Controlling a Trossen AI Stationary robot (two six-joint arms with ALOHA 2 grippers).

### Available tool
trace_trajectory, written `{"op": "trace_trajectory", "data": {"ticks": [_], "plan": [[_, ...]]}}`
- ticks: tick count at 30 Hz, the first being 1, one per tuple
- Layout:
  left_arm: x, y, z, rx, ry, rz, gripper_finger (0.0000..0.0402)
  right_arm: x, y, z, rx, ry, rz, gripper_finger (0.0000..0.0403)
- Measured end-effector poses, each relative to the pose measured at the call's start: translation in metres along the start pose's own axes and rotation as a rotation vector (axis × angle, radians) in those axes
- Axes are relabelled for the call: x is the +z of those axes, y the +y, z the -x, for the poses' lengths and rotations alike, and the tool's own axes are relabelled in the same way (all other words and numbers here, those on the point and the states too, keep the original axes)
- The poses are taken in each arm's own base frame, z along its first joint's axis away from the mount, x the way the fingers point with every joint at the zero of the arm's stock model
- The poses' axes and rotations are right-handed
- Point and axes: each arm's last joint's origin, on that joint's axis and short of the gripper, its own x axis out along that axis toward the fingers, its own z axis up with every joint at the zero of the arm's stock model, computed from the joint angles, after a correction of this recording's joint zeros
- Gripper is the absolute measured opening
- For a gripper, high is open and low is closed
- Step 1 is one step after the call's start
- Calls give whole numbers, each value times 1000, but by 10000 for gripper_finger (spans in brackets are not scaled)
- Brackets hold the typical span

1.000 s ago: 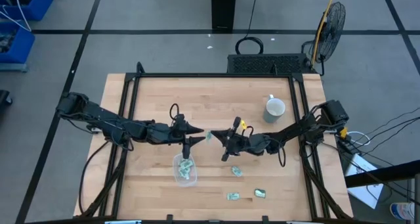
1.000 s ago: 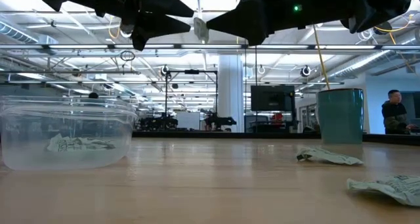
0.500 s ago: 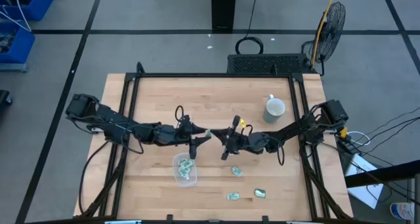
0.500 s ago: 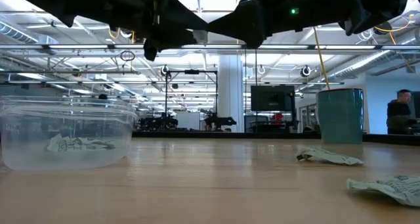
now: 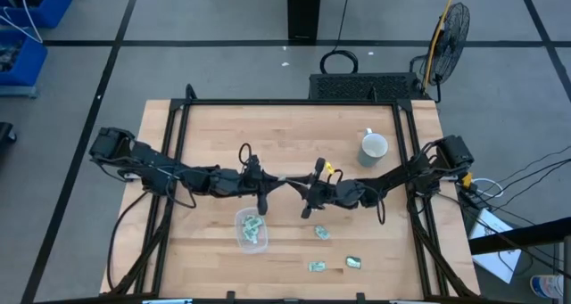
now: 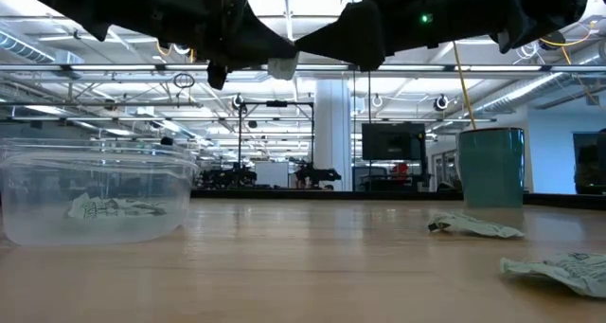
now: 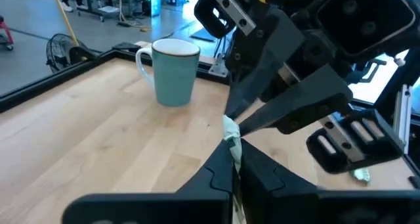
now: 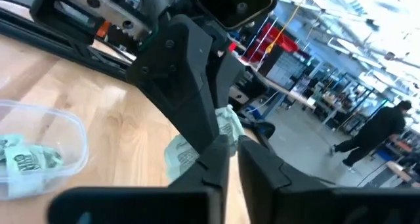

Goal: Pick and place Stevia / Truvia into bins
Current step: Put the stevia packet into the transparent container

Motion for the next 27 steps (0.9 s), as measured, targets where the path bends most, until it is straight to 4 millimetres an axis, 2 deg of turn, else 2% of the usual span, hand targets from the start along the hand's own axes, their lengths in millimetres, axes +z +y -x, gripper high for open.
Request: {"op": "trace_trajectory", "data": {"ticks": [6,12,16,20,24,27], "plan": [[-11,-3,4,4,108,-38,7,-8,4,1,33,74,6,100],[-17,-18,30,-122,309,-84,6,-15,14,6,88,155,-23,147],[-19,-28,57,-204,468,-72,4,-17,21,11,124,187,20,155],[-25,-36,78,-250,625,52,12,-15,21,11,123,171,25,152],[-29,-42,83,-233,673,158,11,-16,20,10,120,174,24,149],[-36,-42,80,-187,689,171,11,-16,20,10,119,174,16,150]]}}
